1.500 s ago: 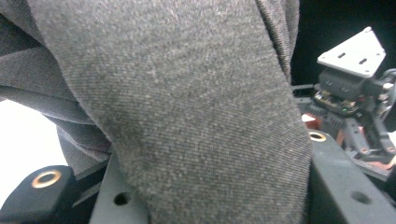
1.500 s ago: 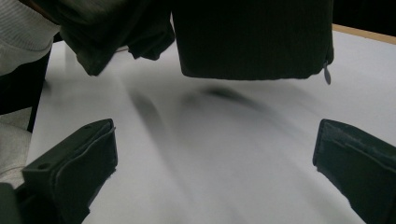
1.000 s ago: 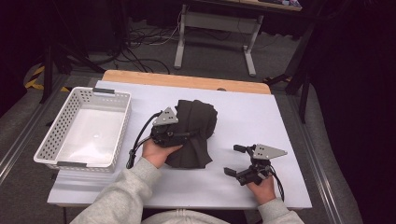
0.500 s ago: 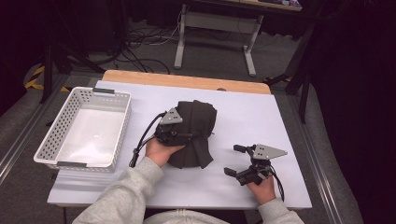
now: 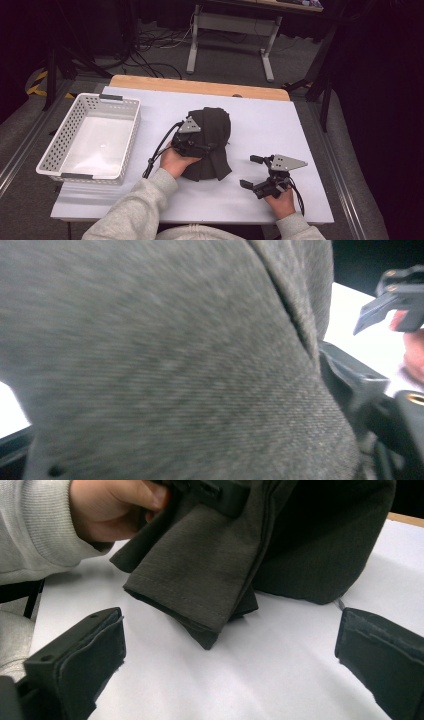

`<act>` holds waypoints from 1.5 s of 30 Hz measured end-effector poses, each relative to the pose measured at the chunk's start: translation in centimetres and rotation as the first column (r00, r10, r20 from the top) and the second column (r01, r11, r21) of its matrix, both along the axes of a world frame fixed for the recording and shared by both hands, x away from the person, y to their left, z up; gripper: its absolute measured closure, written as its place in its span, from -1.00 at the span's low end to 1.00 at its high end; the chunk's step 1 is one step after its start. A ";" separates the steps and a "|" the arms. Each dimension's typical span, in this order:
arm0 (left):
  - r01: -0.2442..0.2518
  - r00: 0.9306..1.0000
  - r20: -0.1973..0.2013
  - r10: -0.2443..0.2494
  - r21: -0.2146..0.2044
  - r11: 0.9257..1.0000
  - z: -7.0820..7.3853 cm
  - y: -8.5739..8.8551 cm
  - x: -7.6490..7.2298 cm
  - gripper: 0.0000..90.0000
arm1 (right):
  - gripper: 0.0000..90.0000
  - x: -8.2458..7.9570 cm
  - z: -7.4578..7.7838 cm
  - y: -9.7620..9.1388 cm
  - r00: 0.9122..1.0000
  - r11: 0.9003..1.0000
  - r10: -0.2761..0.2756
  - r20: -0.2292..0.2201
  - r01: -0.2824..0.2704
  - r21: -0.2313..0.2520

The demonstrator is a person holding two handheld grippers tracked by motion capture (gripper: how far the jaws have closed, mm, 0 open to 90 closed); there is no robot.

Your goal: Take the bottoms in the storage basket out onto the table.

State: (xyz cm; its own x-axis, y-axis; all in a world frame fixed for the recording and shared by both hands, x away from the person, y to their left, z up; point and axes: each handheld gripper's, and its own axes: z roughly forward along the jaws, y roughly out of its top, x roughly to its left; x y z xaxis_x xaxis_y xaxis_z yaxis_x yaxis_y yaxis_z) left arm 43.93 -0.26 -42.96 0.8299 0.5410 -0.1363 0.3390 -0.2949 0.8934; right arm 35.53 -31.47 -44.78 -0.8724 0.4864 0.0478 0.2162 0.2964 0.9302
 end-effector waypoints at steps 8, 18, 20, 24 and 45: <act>-0.007 1.000 -0.004 0.007 0.003 1.000 -0.3 -0.2 0.2 -0.64 | -0.98 0.0 0.0 0.0 1.000 1.000 0.001 0.000 -0.001 0.001; 0.000 1.000 -0.007 0.000 0.001 1.000 0.3 0.3 -0.1 -0.79 | -0.98 0.0 0.0 0.0 1.000 1.000 0.003 0.000 -0.003 0.002; 0.000 1.000 0.006 0.000 0.021 1.000 0.5 0.4 -0.3 -0.82 | -0.98 0.0 0.0 0.0 1.000 1.000 0.003 0.000 -0.003 0.002; -0.006 1.000 0.005 0.005 0.027 1.000 1.1 0.8 -0.6 -0.88 | -0.98 0.0 0.0 0.0 1.000 1.000 0.003 0.000 -0.003 0.002; -0.027 1.000 0.004 0.027 0.037 0.999 2.1 1.9 -1.1 -0.99 | -0.98 0.0 0.0 0.0 1.000 1.000 0.004 -0.001 -0.004 0.004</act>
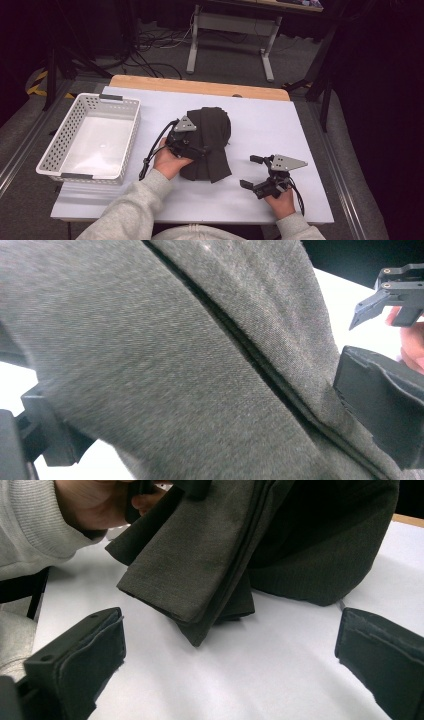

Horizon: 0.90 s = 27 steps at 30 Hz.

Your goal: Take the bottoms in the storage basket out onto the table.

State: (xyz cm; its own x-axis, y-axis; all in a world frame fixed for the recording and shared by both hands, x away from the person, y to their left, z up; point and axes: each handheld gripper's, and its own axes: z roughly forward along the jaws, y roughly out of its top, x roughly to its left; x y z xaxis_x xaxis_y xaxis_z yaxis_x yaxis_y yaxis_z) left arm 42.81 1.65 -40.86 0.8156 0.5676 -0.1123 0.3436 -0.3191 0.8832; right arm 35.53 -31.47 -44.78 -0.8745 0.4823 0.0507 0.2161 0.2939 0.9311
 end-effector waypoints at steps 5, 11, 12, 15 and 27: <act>-0.017 1.000 0.009 0.017 -0.003 1.000 0.5 0.9 -0.2 -1.00 | -0.98 0.0 0.0 0.0 1.000 1.000 0.000 0.000 0.000 0.000; -0.023 0.999 0.029 0.023 -0.003 1.000 1.1 2.1 -0.7 -1.00 | -0.98 0.0 0.0 0.0 1.000 1.000 0.000 0.001 0.000 0.000; -0.022 0.999 0.029 0.022 -0.003 1.000 1.2 2.3 -0.8 -1.00 | -0.98 0.0 0.0 0.0 1.000 1.000 0.000 0.001 0.000 0.000; -0.015 0.999 0.045 0.015 -0.008 1.000 1.5 2.8 -1.3 -1.00 | -0.98 0.0 0.0 0.0 1.000 1.000 0.001 0.002 -0.001 -0.001; 0.025 0.998 0.065 -0.023 -0.018 1.000 2.0 4.8 -3.3 -0.98 | -0.98 0.0 0.0 0.0 1.000 1.000 0.001 0.002 -0.001 -0.001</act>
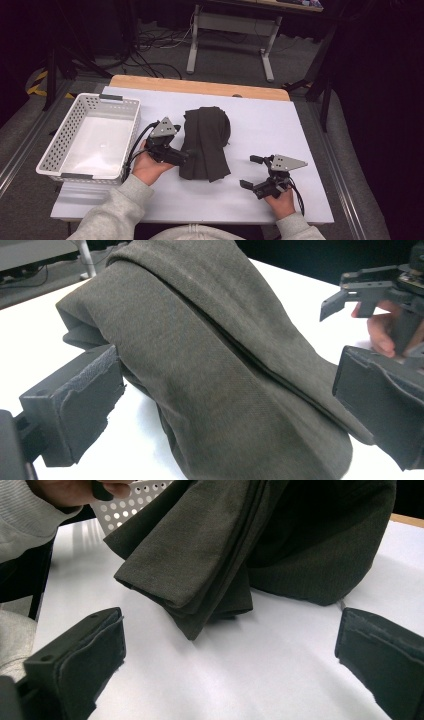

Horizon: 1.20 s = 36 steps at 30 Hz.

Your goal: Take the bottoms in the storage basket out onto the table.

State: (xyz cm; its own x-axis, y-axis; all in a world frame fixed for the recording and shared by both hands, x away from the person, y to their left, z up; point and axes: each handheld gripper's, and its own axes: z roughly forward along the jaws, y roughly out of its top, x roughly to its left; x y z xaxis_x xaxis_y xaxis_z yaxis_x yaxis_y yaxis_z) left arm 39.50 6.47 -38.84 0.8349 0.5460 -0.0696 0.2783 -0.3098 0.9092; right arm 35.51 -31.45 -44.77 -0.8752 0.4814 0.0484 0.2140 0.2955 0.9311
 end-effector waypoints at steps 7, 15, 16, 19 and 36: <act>0.008 1.000 -0.013 -0.009 -0.014 1.000 -0.9 1.2 -0.9 -0.97 | -0.98 0.0 0.0 0.0 1.000 1.000 0.000 0.001 0.000 -0.001; 0.002 1.000 -0.025 -0.003 -0.029 1.000 -2.2 2.5 -2.0 -0.96 | -0.98 0.0 0.0 0.0 1.000 1.000 0.002 0.001 -0.002 -0.001; 0.005 1.000 -0.024 -0.005 -0.026 1.000 -2.4 2.7 -2.2 -0.96 | -0.98 0.0 0.0 0.0 1.000 1.000 0.002 0.001 -0.002 -0.001; 0.003 1.000 -0.027 -0.003 -0.021 1.000 -2.7 2.9 -2.6 -0.96 | -0.98 0.0 0.0 0.0 1.000 1.000 0.001 0.001 -0.001 -0.001; -0.002 0.999 -0.037 0.002 -0.015 1.000 -5.8 3.6 -3.4 -0.96 | -0.98 -0.1 0.0 0.0 1.000 1.000 0.009 0.004 -0.009 -0.002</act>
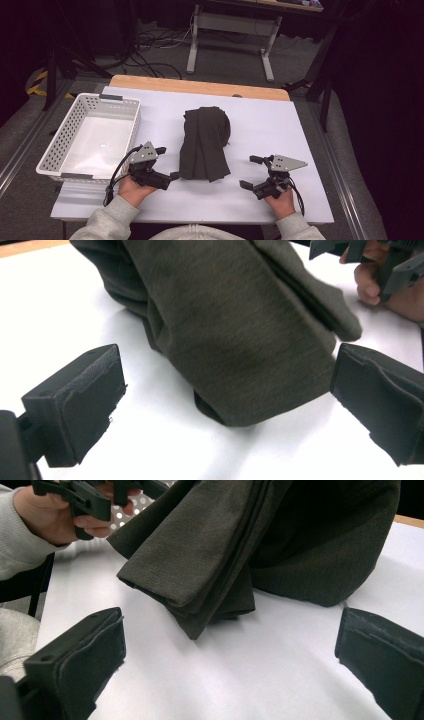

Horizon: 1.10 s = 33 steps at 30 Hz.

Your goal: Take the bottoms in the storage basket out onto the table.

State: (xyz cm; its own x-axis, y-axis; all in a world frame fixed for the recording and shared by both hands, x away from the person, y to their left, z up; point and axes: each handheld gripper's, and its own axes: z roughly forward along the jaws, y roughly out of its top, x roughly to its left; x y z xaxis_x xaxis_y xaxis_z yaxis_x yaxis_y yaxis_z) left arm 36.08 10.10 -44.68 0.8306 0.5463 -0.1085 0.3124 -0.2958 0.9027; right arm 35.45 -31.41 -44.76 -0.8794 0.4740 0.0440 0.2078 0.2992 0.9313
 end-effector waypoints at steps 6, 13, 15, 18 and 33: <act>0.008 1.000 -0.011 -0.008 0.009 1.000 -1.4 0.4 0.3 -0.97 | -0.98 0.0 0.0 0.0 1.000 1.000 0.001 -0.001 -0.001 0.002; 0.005 1.000 -0.024 -0.004 0.042 0.999 -2.2 0.4 0.4 -0.99 | -0.98 0.0 0.0 0.0 1.000 1.000 0.004 -0.001 -0.004 0.000; 0.007 1.000 -0.016 -0.007 0.043 0.999 -2.2 0.4 0.4 -0.99 | -0.98 0.0 0.0 0.1 1.000 1.000 0.005 -0.002 -0.005 -0.001; 0.013 1.000 -0.015 -0.013 0.027 1.000 -2.3 0.5 0.4 -0.99 | -0.98 0.0 0.0 0.1 1.000 1.000 0.005 -0.002 -0.005 -0.002; 0.000 1.000 -0.012 0.000 -0.018 1.000 -2.2 0.7 0.6 -0.98 | -0.98 0.0 0.0 0.1 1.000 1.000 0.004 -0.001 -0.004 -0.007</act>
State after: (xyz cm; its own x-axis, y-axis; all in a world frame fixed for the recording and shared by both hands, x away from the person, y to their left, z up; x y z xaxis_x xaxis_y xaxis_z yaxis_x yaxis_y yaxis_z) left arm 36.69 10.77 -46.92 0.8291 0.5442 -0.1283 0.3235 -0.2798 0.9039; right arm 35.43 -31.27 -44.80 -0.8814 0.4706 0.0418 0.2075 0.3062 0.9291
